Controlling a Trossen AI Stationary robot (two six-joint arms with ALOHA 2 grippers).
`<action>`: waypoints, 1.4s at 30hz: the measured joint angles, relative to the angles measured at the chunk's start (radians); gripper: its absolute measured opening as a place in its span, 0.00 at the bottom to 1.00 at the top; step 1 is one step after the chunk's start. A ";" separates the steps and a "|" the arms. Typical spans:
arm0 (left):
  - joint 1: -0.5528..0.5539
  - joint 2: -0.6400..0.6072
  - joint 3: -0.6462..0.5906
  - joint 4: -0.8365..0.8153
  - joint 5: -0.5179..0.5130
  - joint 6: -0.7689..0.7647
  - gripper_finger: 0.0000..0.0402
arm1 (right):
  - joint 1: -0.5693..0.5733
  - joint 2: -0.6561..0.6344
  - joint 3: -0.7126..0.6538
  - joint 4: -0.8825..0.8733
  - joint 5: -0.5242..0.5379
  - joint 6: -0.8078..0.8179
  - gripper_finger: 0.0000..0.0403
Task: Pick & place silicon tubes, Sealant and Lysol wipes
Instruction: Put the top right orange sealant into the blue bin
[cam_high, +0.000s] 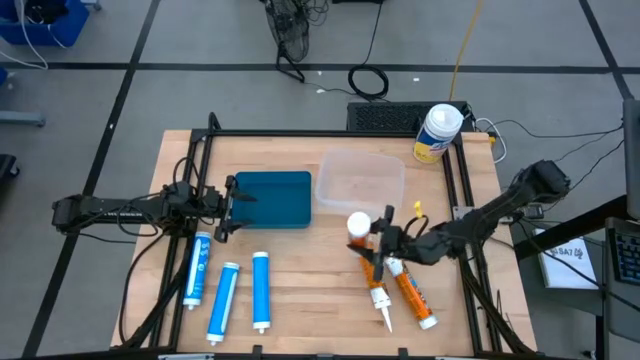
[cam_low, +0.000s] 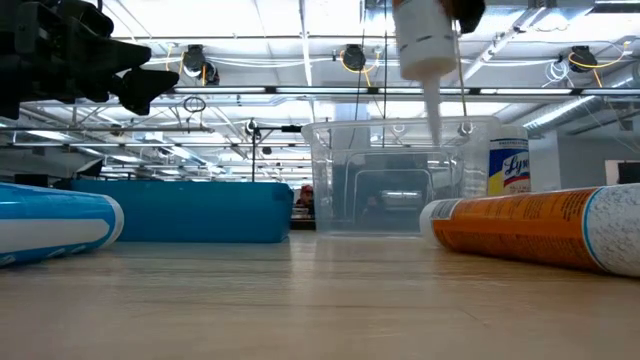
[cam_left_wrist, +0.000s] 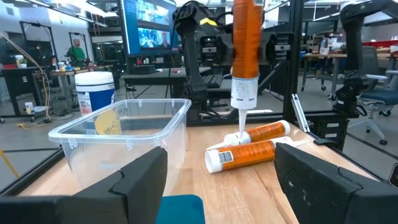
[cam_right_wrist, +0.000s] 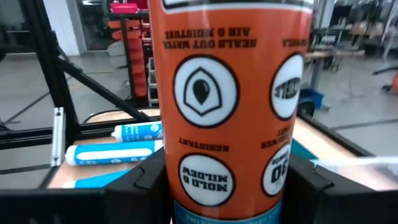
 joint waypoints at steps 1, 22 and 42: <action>0.000 0.000 0.000 0.000 0.000 0.000 0.73 | -0.006 0.023 0.000 0.037 0.000 -0.019 0.47; -0.003 0.000 0.000 0.030 0.004 -0.350 0.73 | -0.139 0.186 0.026 0.296 -0.473 -0.060 0.47; -0.276 0.300 0.011 0.534 -0.072 -0.078 0.73 | -0.159 0.188 0.029 0.296 -0.473 -0.096 0.47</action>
